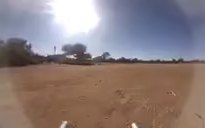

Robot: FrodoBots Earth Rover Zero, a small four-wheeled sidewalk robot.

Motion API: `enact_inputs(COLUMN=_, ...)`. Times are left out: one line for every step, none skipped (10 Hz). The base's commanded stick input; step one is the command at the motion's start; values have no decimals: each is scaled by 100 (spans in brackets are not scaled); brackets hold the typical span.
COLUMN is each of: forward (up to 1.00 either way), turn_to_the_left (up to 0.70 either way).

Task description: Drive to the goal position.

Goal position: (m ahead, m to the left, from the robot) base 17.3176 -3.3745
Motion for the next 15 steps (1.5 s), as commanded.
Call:
enact_inputs(forward=50, turn_to_the_left=0)
enact_inputs(forward=50, turn_to_the_left=0)
enact_inputs(forward=50, turn_to_the_left=0)
enact_inputs(forward=50, turn_to_the_left=0)
enact_inputs(forward=50, turn_to_the_left=0)
enact_inputs(forward=50, turn_to_the_left=0)
enact_inputs(forward=50, turn_to_the_left=0)
enact_inputs(forward=50, turn_to_the_left=0)
enact_inputs(forward=50, turn_to_the_left=0)
enact_inputs(forward=50, turn_to_the_left=0)
enact_inputs(forward=50, turn_to_the_left=0)
enact_inputs(forward=50, turn_to_the_left=0)
enact_inputs(forward=50, turn_to_the_left=0)
enact_inputs(forward=50, turn_to_the_left=0)
enact_inputs(forward=50, turn_to_the_left=-13)
